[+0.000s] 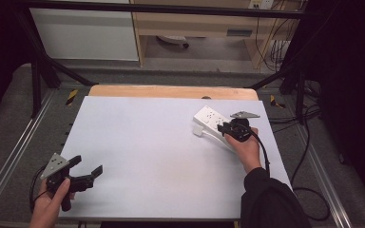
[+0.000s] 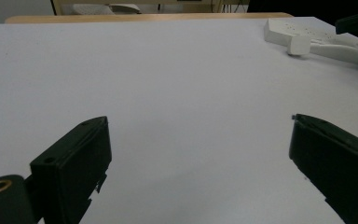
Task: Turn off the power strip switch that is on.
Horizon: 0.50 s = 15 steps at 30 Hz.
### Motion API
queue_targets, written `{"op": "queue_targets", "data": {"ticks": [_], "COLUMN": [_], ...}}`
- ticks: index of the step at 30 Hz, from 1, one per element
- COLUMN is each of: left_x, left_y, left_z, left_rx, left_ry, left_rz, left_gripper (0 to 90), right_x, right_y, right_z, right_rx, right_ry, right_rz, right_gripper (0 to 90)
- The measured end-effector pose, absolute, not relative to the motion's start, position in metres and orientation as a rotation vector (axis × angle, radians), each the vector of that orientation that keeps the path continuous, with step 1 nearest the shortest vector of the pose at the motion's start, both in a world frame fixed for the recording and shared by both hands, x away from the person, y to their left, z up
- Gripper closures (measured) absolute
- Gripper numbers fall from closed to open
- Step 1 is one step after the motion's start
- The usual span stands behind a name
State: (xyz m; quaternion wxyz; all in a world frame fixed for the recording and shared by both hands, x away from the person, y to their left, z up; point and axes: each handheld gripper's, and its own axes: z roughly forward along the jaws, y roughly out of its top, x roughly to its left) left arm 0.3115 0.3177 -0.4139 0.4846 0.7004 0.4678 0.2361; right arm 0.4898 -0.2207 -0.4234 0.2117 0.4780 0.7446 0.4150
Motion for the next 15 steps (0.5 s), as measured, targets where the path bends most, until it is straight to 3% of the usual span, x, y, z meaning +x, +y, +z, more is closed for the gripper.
{"op": "queue_targets", "data": {"ticks": [8,15], "left_x": [0.3115,0.3115], "left_y": [0.3176,0.3174], "left_z": [-0.414,-0.4141], "left_rx": [1.704,1.705], "left_ry": [1.14,1.141], "left_rz": [0.575,0.574], "left_gripper": [5.4,5.4], "right_x": [0.4909,0.49], "right_y": [-0.2245,-0.2229], "right_z": [-0.4171,-0.413], "right_rx": [1.386,1.415], "right_ry": [2.034,2.057], "right_rz": [1.155,1.163], "right_gripper": [36.5,19.8]}}
